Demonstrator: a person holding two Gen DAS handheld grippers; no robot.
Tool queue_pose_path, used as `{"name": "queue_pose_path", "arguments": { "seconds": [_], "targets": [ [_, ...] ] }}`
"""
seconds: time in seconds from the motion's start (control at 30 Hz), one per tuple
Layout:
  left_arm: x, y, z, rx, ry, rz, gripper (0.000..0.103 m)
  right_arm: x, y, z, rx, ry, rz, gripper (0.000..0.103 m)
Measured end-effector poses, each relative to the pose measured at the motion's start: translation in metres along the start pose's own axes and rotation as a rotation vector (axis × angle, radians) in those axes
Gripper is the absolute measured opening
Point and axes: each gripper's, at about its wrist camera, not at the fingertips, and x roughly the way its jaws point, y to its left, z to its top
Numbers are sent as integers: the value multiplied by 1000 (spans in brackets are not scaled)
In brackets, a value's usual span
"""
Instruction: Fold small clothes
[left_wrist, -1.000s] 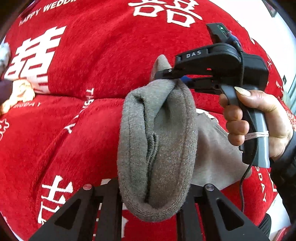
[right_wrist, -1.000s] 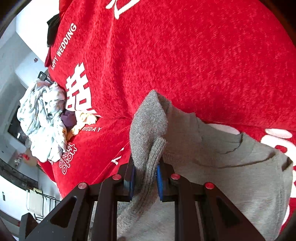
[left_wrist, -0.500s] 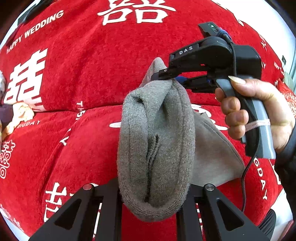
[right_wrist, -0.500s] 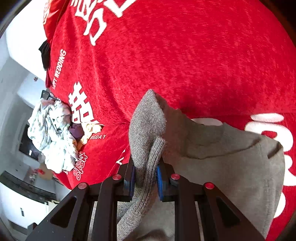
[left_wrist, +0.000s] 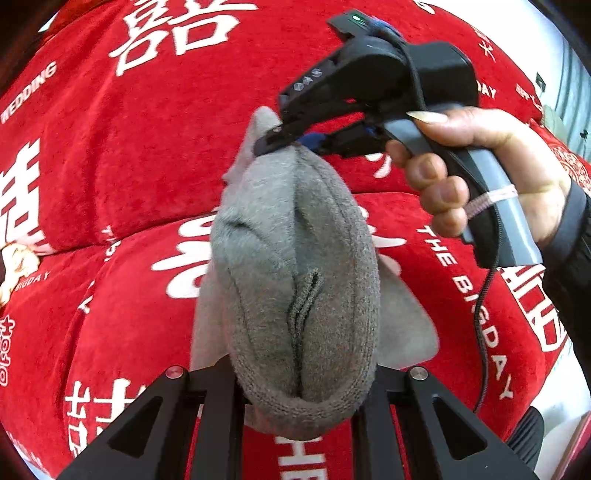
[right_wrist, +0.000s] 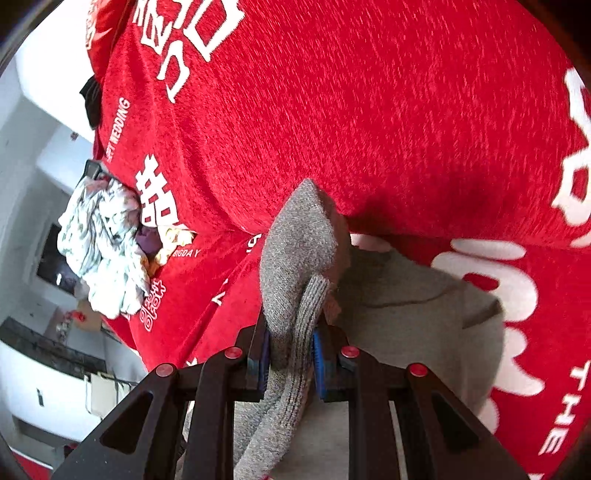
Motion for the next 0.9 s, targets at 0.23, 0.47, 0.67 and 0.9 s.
{"name": "queue_pose_path", "arguments": {
  "seconds": [0.23,0.47,0.67,0.9],
  "targets": [
    [19,-37,13,44,31,21,15,-8,-11,4,-53,5,-20,21],
    [48,-69,12,101,73,52,15,-6,-52,-2,-45,28,-46,21],
    [81,-99,2,176,132,92,15,11,-104,-17,22,56,-67,21],
    [97,-124,-9,265,146,135,41,23,-141,-34,126,38,-79,31]
  ]
}}
